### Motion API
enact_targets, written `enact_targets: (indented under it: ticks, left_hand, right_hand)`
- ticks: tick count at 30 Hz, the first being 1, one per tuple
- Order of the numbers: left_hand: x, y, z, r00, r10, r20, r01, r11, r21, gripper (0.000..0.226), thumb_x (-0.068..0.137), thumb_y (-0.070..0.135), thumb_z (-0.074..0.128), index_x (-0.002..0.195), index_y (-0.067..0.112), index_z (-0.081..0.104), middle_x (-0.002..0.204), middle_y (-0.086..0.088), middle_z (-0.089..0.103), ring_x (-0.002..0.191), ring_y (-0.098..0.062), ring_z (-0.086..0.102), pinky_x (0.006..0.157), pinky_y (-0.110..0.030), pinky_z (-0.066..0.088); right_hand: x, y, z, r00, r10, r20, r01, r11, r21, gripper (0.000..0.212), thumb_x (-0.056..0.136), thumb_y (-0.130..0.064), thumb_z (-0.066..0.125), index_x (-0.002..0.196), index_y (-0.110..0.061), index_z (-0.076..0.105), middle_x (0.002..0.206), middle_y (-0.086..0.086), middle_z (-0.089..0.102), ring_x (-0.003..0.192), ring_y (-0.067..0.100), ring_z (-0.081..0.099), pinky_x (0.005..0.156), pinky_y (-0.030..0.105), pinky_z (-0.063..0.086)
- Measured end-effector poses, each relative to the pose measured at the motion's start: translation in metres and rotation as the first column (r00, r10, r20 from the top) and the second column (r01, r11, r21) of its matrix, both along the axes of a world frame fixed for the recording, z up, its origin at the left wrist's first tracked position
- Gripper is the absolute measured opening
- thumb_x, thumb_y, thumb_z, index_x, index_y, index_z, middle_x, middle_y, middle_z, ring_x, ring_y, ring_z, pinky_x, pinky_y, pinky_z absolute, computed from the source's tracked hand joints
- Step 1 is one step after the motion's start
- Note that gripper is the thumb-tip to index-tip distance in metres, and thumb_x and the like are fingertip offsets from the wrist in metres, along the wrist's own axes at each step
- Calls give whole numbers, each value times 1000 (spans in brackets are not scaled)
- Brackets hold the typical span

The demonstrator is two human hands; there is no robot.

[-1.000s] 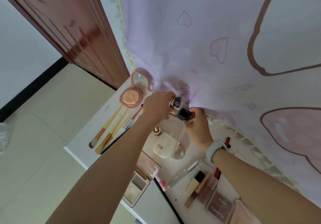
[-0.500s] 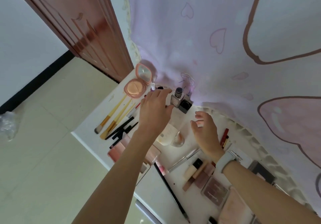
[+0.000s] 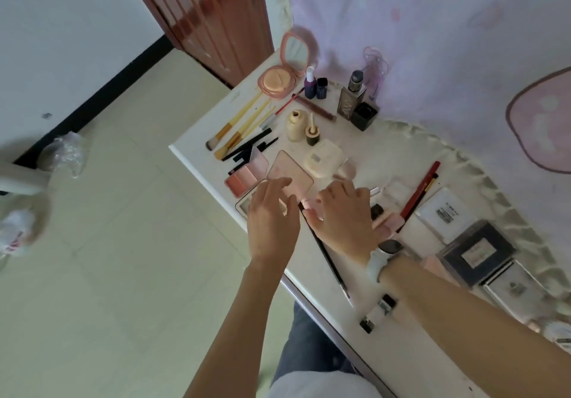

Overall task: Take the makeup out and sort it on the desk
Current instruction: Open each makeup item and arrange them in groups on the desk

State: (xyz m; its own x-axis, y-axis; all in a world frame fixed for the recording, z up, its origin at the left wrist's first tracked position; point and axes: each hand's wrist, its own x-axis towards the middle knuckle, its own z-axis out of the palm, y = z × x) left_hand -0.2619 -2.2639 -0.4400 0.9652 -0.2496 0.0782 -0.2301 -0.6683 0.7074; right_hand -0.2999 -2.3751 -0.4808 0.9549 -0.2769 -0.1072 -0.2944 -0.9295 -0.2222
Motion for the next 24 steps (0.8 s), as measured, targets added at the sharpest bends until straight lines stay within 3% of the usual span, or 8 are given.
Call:
enact_targets:
  ticks: [2, 5, 9, 14, 17, 19, 21, 24]
  left_hand:
    - [-14, 14, -9, 1000, 26, -13, -26, 1000, 10, 19, 82, -2, 60, 100, 4, 64, 92, -9, 64, 84, -15, 55, 75, -31, 46]
    - [-31, 28, -20, 996, 40, -75, -39, 999, 14, 22, 83, -2, 60, 103, 3, 64, 96, -8, 64, 88, -22, 60, 79, -28, 46]
    - [-41, 33, -29, 979, 56, -197, -51, 998, 33, 25, 86, 4, 57, 111, 9, 61, 107, -4, 63, 89, -12, 56, 75, -13, 36]
    - [-42, 29, -33, 977, 39, -208, -43, 999, -12, 24, 89, 8, 55, 112, 11, 60, 108, -2, 61, 86, -7, 53, 72, -19, 41]
    - [-45, 22, -32, 987, -17, -160, 13, 999, -29, 29, 88, 8, 57, 116, 10, 58, 112, -4, 57, 95, -12, 54, 79, -32, 50]
    - [-49, 14, -31, 989, -118, -94, 116, 993, -17, 36, 86, 11, 61, 122, 9, 55, 121, -6, 53, 110, -21, 51, 90, -35, 47]
    - [-54, 4, -29, 971, -239, -2, 238, 970, 47, 40, 87, 20, 61, 125, 9, 53, 124, -8, 53, 116, -26, 48, 95, -37, 42]
    - [-58, -9, -24, 911, -411, -37, 412, 909, 62, 38, 92, 37, 46, 119, 12, 58, 105, -4, 64, 97, -22, 58, 83, -37, 48]
  right_hand:
    - [4, 7, -5, 999, -33, -1, 33, 998, -54, 27, 73, -34, 63, 67, -8, 64, 75, 9, 63, 83, 28, 58, 69, 38, 39]
    - [6, 9, -15, 997, -53, -50, 50, 997, -54, 31, 80, -34, 51, 77, -7, 66, 90, 11, 62, 98, 28, 52, 77, 39, 31]
    - [4, 7, -16, 995, -94, -14, 93, 994, -65, 33, 82, -32, 44, 85, -6, 65, 100, 10, 60, 101, 27, 45, 79, 38, 26]
    - [-13, -7, 3, 987, -157, 30, 159, 985, -67, 28, 84, -33, 46, 86, -9, 62, 94, 6, 57, 95, 24, 45, 80, 38, 25]
    - [-33, -25, 16, 981, -180, 72, 163, 968, 190, 20, 85, -32, 52, 88, -12, 58, 88, -1, 55, 88, 18, 48, 80, 35, 35]
    - [-47, -41, 27, 976, -216, -7, 189, 836, 515, 12, 87, -29, 54, 87, -17, 54, 78, -6, 55, 75, 13, 54, 70, 25, 44]
    - [-56, -52, 36, 979, -176, -104, 200, 715, 670, 5, 87, -28, 55, 86, -23, 55, 72, -7, 56, 67, 8, 56, 60, 17, 44]
    - [-62, -56, 43, 977, -174, -126, 201, 527, 826, 3, 87, -19, 58, 85, -17, 61, 68, 4, 63, 63, 19, 59, 64, 39, 53]
